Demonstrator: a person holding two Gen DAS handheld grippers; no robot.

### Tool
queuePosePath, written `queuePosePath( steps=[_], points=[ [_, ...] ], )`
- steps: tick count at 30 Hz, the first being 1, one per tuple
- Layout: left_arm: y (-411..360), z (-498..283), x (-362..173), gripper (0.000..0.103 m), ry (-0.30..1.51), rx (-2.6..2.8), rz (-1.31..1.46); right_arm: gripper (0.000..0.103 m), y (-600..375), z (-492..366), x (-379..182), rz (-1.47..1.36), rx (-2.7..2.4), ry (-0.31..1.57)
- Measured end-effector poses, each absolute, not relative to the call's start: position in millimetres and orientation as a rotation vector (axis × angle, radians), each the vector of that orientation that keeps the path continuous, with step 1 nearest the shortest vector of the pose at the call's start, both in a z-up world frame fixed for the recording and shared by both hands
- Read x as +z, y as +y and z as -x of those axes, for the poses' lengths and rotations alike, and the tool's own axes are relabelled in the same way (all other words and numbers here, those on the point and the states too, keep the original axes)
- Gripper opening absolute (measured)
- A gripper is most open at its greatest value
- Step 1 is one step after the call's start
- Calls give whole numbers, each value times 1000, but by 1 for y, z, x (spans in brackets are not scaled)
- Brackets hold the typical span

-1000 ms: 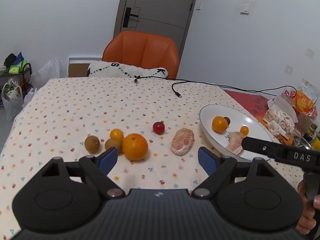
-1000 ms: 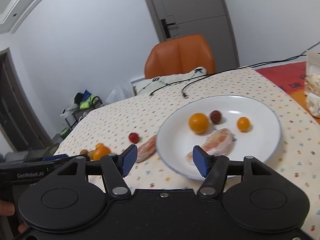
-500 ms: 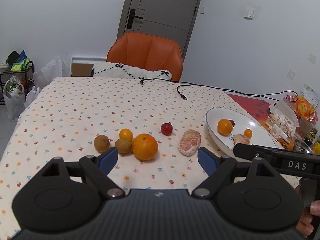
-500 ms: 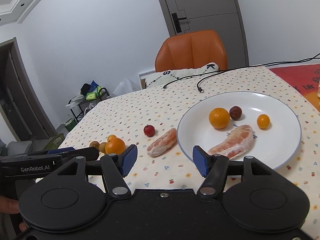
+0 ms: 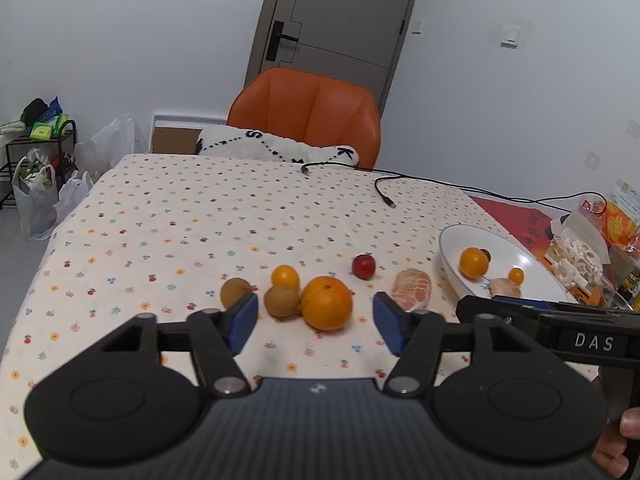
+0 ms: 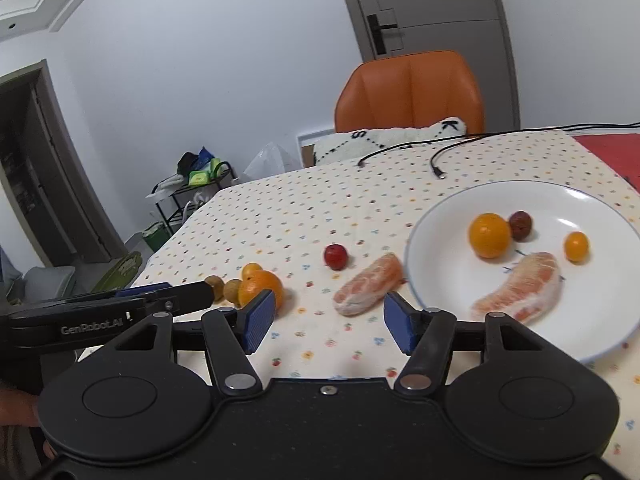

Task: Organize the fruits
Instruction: 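Withdraw both open tools from the plate toward the remaining fruit, then grasp the large orange with the right tool while the left tool grasps a brown kiwi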

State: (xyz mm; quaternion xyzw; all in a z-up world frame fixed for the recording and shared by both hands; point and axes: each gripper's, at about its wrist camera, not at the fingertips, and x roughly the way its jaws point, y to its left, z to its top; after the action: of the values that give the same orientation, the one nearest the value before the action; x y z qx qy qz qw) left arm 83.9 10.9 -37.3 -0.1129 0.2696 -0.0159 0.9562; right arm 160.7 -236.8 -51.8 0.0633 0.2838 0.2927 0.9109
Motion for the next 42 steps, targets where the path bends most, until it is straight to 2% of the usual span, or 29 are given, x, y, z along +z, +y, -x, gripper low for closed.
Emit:
queuePosePath(
  steps=[4,8,13,30,32,34,42],
  points=[
    [19,-88,-41,50,552,-25,237,53,-223,-165,-52,-119,629,597],
    [25,-92,-44,40,559,-22,241,51,-211,-171,-55,-111,652,612],
    [31,-98,-48,32,572,-27,246,50,-198,-176,-57,-105,677,627],
    [49,-108,-55,28,569,-23,270,50,-161,-197,-74,-102,745,685],
    [50,-109,-54,27,571,-20,269,46,-156,-200,-76,-104,752,693],
    [50,-111,-54,27,570,-29,272,37,-153,-202,-78,-96,754,695],
    [41,-118,-55,27,572,-54,260,35,-164,-200,-76,-100,738,684]
  ],
)
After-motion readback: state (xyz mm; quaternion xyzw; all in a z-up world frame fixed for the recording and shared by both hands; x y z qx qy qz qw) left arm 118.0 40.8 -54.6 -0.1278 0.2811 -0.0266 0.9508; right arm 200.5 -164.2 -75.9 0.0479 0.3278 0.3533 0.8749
